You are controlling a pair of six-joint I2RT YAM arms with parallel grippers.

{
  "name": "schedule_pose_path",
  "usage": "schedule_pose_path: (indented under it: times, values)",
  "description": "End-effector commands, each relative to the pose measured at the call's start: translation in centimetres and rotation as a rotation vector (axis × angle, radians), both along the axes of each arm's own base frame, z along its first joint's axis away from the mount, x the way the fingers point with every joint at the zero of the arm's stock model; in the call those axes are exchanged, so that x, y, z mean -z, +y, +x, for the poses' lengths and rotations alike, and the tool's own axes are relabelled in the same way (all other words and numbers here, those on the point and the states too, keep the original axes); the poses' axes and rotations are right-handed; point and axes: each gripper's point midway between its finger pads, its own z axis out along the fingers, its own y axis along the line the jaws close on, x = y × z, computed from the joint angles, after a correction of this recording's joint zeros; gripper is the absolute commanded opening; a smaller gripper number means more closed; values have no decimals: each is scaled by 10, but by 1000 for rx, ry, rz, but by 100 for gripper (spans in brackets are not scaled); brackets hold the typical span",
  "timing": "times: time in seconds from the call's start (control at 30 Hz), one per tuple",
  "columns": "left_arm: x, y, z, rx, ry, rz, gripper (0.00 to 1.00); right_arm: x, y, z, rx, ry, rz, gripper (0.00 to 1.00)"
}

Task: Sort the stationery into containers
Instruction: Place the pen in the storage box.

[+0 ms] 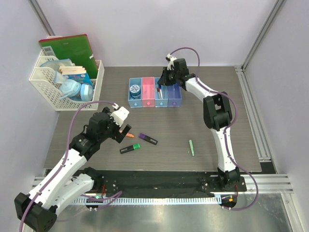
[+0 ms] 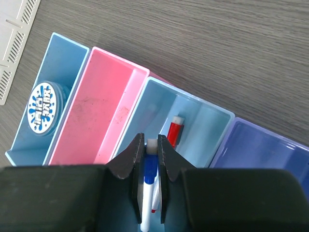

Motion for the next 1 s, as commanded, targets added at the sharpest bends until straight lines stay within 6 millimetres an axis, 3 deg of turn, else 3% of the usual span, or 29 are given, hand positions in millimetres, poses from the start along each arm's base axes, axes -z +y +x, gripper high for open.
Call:
schedule_pose_path:
  times: [0.0, 0.37, 0.6, 0.77, 0.87, 0.9, 0.97]
  values:
    - [-22, -5, 5, 4, -40, -45, 100, -23, -1, 5, 10, -70, -4, 11]
    - [-23, -6, 5, 8, -38, -51, 100, -28, 1, 5, 8, -75, 1, 15]
    - [-23, -8, 5, 12, -36, -56, 100, -38, 0, 4, 5, -88, 5, 53]
    - [-23, -8, 4, 14, -32, -60, 100, -48, -2, 2, 5, -96, 6, 62]
    - [-23, -8, 5, 12, -35, -58, 100, -66, -3, -4, 2, -113, 12, 62]
    - [-23, -7, 5, 8, -37, -57, 100, -84, -4, -8, 2, -138, 21, 62]
    - [-24, -7, 7, -1, -42, -57, 100, -90, -10, -15, 16, -132, -1, 62]
